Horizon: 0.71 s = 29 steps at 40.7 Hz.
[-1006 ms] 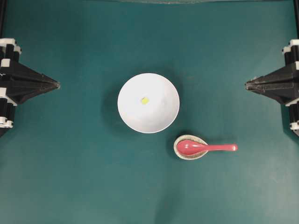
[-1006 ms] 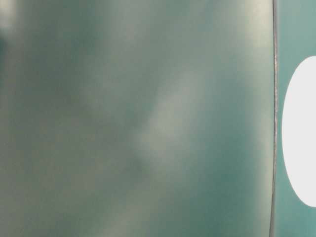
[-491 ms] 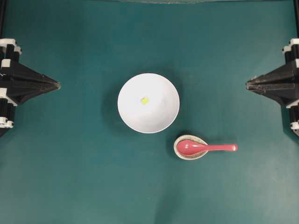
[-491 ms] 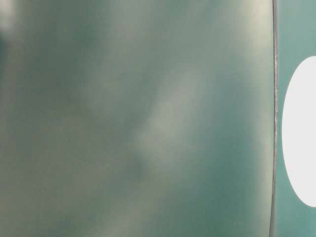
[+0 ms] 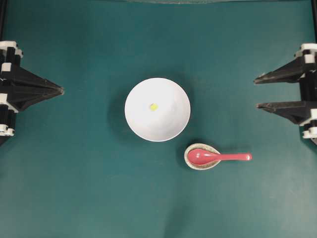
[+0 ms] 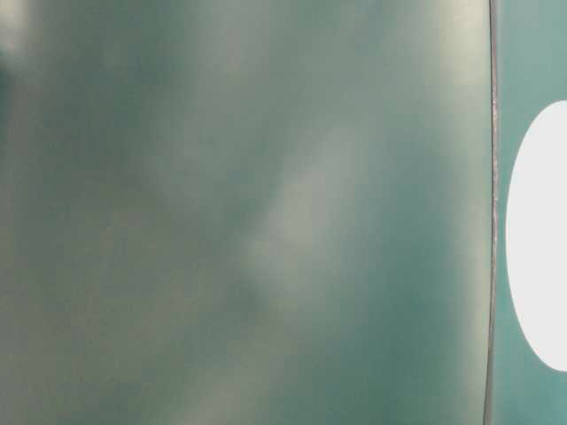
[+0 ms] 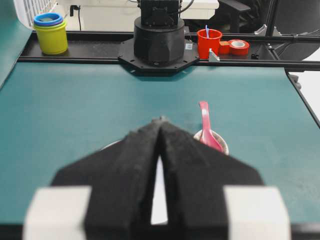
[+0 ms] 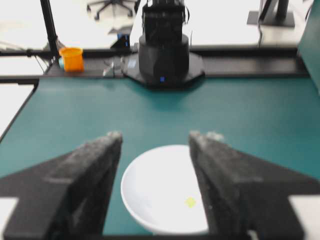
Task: Scoop the yellow hexagonal prism block from the bowl with a spoon using the right arm.
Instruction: 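Move the right gripper toward the red spoon handle on the spoon rest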
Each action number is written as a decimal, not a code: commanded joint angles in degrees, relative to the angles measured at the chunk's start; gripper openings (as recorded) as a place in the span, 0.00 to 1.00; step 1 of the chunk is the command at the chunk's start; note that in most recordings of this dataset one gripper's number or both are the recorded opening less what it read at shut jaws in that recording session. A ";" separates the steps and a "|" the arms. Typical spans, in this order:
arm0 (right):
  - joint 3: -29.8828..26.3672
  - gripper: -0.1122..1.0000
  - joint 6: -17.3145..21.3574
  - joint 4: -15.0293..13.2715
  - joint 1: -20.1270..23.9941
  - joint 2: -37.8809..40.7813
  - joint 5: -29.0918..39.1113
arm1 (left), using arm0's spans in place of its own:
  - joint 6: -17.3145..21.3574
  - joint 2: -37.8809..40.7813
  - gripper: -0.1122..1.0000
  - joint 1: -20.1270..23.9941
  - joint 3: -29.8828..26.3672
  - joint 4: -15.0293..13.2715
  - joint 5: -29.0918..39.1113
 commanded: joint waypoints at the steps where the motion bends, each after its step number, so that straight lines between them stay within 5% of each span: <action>1: -0.35 0.64 0.09 0.62 0.00 2.46 -0.44 | 0.00 0.35 0.10 -0.09 -1.41 0.18 -0.18; 15: 0.97 0.64 0.09 3.08 2.99 16.00 -9.05 | 0.00 0.62 0.10 0.00 -1.32 0.09 -0.18; 29: 4.31 0.64 0.09 9.58 9.84 27.42 -22.94 | -0.09 0.70 0.10 -0.09 -1.32 0.09 -0.18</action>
